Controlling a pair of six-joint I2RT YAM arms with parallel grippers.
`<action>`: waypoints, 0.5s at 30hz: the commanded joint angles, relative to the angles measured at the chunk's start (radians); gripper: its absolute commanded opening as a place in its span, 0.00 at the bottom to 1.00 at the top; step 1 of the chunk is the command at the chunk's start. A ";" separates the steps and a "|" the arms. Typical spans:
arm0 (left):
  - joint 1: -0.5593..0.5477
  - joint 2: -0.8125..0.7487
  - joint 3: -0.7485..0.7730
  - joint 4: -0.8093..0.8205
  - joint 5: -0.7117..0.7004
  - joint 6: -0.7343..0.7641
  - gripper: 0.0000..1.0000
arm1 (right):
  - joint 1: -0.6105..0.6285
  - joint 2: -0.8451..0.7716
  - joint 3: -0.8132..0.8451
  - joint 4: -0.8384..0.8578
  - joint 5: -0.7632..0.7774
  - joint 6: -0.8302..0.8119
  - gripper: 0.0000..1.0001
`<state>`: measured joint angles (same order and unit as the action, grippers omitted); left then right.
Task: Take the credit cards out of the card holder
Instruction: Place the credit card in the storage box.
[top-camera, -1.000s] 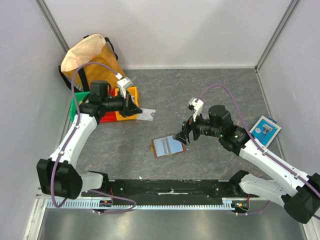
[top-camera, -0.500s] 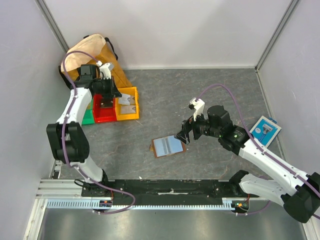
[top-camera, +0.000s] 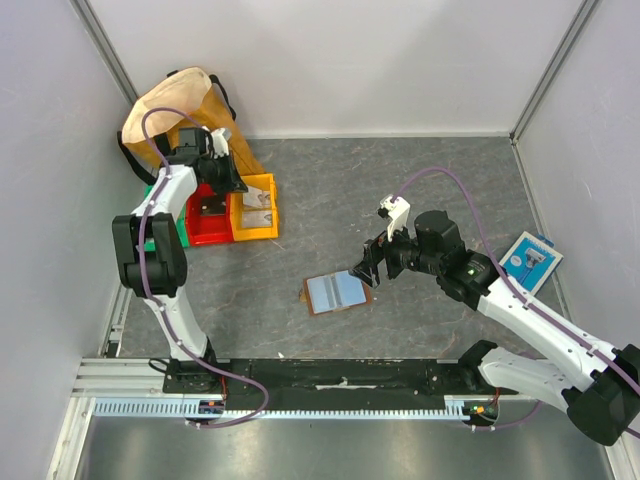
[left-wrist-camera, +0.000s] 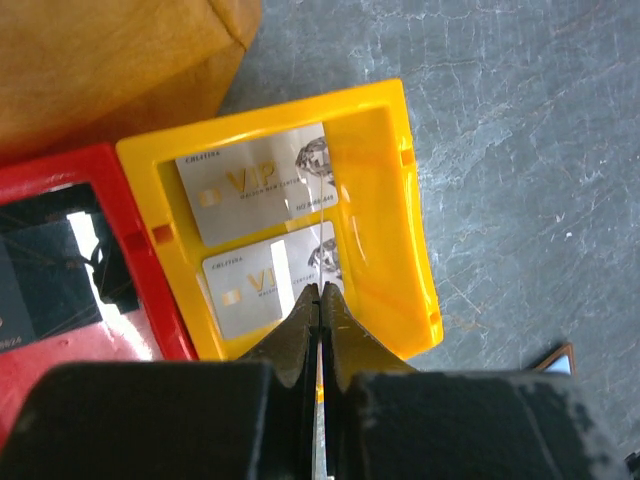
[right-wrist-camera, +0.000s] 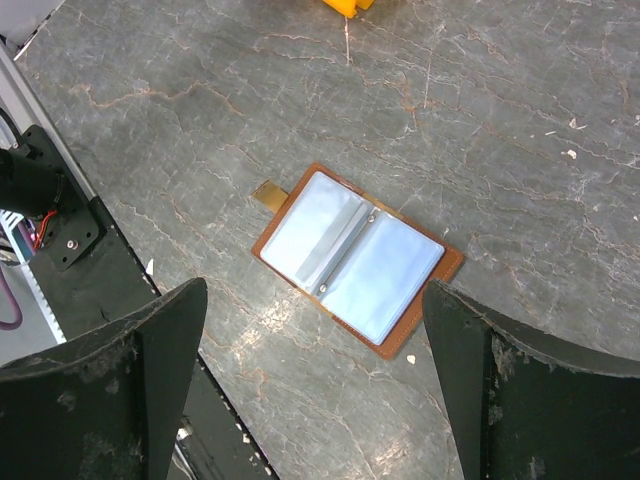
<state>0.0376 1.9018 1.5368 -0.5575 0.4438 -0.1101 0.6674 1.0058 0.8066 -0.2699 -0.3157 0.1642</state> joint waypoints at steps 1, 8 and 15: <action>-0.025 0.045 0.057 0.096 -0.031 -0.060 0.02 | 0.000 -0.004 0.008 0.017 0.012 -0.003 0.95; -0.074 0.131 0.112 0.123 -0.073 -0.082 0.02 | 0.000 -0.004 0.008 0.015 0.015 -0.002 0.95; -0.087 0.126 0.132 0.111 -0.203 -0.083 0.22 | 0.000 -0.004 0.006 0.014 0.021 -0.002 0.95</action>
<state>-0.0448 2.0357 1.6241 -0.4618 0.3401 -0.1642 0.6674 1.0058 0.8066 -0.2703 -0.3119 0.1642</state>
